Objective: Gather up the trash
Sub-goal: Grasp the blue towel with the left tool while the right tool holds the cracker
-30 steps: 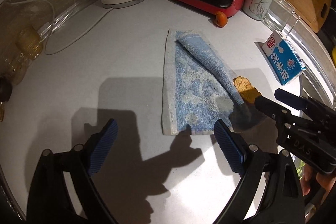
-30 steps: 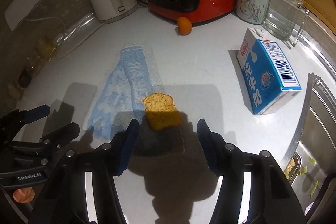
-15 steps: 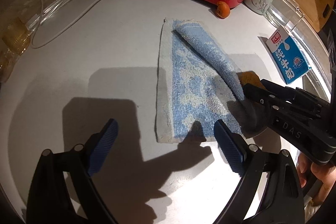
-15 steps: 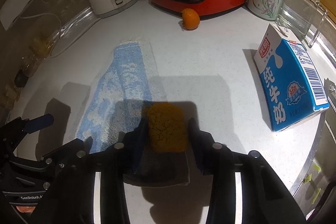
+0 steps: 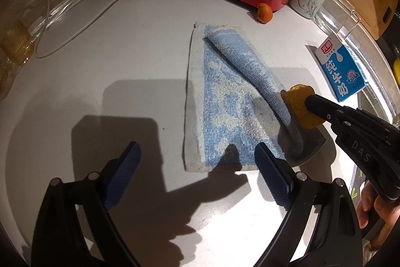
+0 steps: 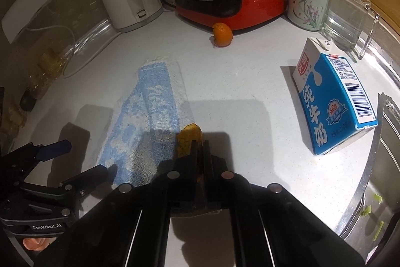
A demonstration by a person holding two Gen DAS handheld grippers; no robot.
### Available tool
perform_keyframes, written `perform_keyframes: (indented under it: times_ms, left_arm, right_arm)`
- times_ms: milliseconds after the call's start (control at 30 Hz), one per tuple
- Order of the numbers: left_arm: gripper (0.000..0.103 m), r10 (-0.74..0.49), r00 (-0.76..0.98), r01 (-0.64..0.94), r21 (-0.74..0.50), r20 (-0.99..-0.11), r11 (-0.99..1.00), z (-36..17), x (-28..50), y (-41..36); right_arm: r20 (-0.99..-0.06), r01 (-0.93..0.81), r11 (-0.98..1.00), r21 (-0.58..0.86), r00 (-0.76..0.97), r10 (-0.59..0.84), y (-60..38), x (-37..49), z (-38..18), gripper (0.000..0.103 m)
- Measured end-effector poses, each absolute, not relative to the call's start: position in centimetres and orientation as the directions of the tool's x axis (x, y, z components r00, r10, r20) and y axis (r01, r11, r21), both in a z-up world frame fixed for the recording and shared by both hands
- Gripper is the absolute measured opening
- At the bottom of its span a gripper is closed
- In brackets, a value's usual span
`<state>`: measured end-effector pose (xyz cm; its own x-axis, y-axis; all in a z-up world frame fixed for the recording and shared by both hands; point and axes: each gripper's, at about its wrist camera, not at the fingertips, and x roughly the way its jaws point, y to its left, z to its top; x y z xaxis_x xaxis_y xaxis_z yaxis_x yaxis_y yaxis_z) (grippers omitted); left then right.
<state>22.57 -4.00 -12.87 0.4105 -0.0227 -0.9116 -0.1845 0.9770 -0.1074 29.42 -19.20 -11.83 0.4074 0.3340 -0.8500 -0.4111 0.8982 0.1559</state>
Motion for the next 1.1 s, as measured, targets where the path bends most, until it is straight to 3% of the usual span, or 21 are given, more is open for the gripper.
perform_keyframes:
  times_ms: [533, 600, 667, 800, 833, 900, 933, 967, 1100]
  left_arm:
    - [0.088, -0.025, 0.375, -0.172, -0.096, -0.927, 0.980, -12.8, 28.3, -8.5]
    - [0.084, -0.024, 0.368, -0.171, -0.093, -0.930, 0.981, -13.2, 28.7, -9.0]
    - [0.071, -0.016, 0.354, -0.173, -0.082, -0.935, 0.982, -13.7, 28.9, -9.3]
    - [0.063, 0.003, 0.358, -0.167, -0.062, -0.934, 0.984, -13.8, 28.8, -9.8]
    - [0.057, 0.000, 0.361, -0.166, -0.065, -0.932, 0.984, -13.7, 28.8, -9.9]
    - [0.036, -0.013, 0.368, -0.156, -0.076, -0.930, 0.985, -13.5, 28.6, -10.2]
    - [0.020, -0.025, 0.366, -0.147, -0.084, -0.930, 0.986, -13.4, 28.5, -10.3]
    - [0.013, -0.025, 0.363, -0.142, -0.082, -0.932, 0.986, -13.3, 28.5, -10.5]
    - [0.008, -0.002, 0.366, -0.148, -0.061, -0.931, 0.987, -13.1, 27.7, -10.5]
  right_arm:
    - [-0.831, -0.337, 0.930, 0.147, 0.468, 0.300, -23.8, 25.2, -9.5, 0.005]
    - [-0.833, -0.331, 0.932, 0.147, 0.467, 0.297, -24.2, 24.8, -9.7, 0.005]
    - [-0.833, -0.324, 0.934, 0.151, 0.467, 0.297, -24.5, 24.6, -9.7, 0.005]
    - [-0.835, -0.314, 0.937, 0.155, 0.465, 0.294, -25.0, 24.1, -9.7, 0.005]
    - [-0.835, -0.313, 0.937, 0.156, 0.465, 0.294, -25.0, 24.0, -9.7, 0.005]
    - [-0.835, -0.314, 0.936, 0.156, 0.464, 0.295, -25.0, 23.7, -9.6, 0.005]
    - [-0.835, -0.315, 0.936, 0.157, 0.464, 0.297, -25.0, 23.5, -9.5, 0.005]
    - [-0.835, -0.316, 0.935, 0.157, 0.463, 0.297, -25.0, 23.3, -9.5, 0.005]
    - [-0.832, -0.320, 0.934, 0.161, 0.465, 0.303, -25.0, 22.2, -9.0, 0.005]
